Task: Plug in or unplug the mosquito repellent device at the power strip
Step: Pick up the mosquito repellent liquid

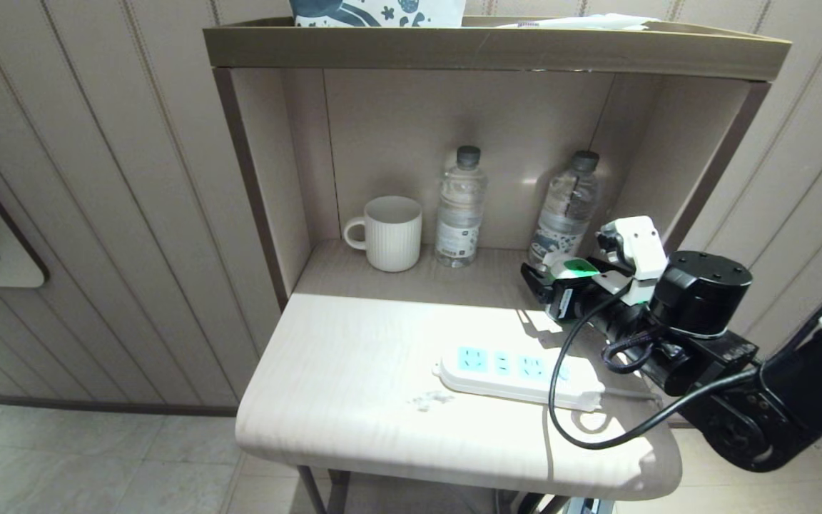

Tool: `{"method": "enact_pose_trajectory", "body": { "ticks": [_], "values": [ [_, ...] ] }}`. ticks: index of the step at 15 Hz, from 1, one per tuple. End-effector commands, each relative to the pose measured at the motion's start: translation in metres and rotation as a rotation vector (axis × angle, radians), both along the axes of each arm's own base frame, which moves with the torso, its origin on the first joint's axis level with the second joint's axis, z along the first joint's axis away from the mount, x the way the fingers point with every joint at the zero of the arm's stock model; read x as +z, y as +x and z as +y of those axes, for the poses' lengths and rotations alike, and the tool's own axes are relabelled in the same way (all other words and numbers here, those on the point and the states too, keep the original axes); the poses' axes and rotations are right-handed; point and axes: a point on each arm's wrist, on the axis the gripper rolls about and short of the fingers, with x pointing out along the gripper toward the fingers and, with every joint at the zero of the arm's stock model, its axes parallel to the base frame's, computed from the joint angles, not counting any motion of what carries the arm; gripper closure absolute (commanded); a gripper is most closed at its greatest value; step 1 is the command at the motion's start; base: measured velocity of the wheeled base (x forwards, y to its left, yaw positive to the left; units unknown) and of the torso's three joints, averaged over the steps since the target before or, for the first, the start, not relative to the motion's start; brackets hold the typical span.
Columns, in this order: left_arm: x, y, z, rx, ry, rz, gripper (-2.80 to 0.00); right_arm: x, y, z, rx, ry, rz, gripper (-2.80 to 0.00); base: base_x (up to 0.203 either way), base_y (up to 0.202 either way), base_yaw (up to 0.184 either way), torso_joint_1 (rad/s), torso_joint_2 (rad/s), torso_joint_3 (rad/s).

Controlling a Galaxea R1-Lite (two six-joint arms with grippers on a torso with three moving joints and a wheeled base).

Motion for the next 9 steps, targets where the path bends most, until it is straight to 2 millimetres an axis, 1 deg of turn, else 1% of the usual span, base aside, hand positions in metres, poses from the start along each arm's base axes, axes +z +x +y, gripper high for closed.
{"method": "enact_pose_trajectory", "body": {
  "ticks": [1,4,5,9],
  "values": [
    [-0.0004,0.0002,0.0000,0.000,0.000,0.003,0.00,-0.0006,0.0024,0.0011,0.000,0.001,-0.005,-2.80,0.000,0.000,0.000,0.000,0.00,0.000],
    [0.0001,0.0001,0.0000,0.000,0.001,0.001,0.00,0.0003,0.0047,0.0013,-0.027,-0.001,-0.011,-2.80,0.000,0.000,0.000,0.000,0.00,0.000],
    [0.0004,0.0000,0.0000,0.000,0.000,0.000,0.00,0.0013,0.0060,0.0022,-0.054,0.000,-0.016,0.00,0.000,0.000,0.000,0.000,0.00,0.000],
    [0.0004,0.0000,0.0000,0.000,0.000,0.000,0.00,0.0009,0.0059,0.0024,-0.060,0.000,-0.014,0.00,0.000,0.000,0.000,0.000,0.00,0.000]
  ]
}}
